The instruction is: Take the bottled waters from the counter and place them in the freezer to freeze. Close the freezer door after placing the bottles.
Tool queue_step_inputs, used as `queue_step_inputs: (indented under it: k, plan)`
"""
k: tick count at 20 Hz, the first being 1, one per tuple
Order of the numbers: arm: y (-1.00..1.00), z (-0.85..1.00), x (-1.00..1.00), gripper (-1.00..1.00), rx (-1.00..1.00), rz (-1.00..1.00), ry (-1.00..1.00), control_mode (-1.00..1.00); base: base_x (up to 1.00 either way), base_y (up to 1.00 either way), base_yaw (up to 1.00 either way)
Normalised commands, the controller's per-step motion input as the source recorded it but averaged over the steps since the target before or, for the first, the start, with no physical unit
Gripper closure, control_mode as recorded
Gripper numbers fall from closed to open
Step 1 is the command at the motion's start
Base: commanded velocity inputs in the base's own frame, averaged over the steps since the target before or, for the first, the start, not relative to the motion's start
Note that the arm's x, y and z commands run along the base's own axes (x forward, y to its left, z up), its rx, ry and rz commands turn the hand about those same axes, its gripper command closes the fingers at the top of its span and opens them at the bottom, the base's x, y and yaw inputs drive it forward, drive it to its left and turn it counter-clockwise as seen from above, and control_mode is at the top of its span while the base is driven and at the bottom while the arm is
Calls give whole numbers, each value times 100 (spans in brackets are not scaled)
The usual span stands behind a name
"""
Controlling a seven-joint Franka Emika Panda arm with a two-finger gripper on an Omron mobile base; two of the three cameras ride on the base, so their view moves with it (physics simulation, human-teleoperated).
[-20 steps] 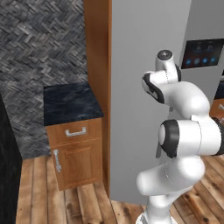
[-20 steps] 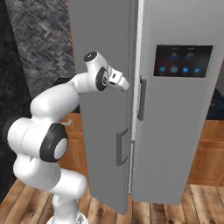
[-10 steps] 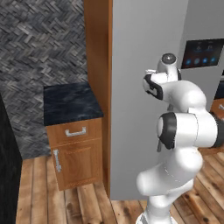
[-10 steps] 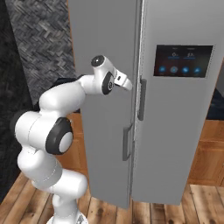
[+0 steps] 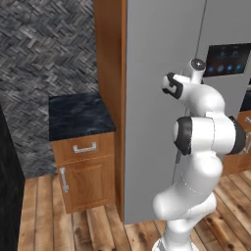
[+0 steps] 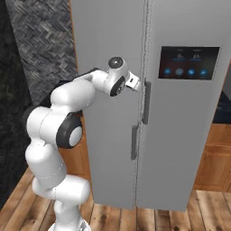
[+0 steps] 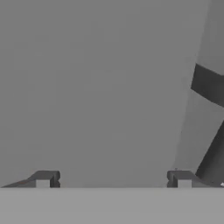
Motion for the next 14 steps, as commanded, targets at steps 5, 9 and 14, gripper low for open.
queue_step_inputs:
  k: [5,9,14]
  plan:
    - [-2,0,40,-100,10,12,-16,-100,0,0,0]
    - [0,0,45,-100,4,7,-20,-100,0,0,0]
    - [0,0,54,-100,3,7,-11,-100,0,0,0]
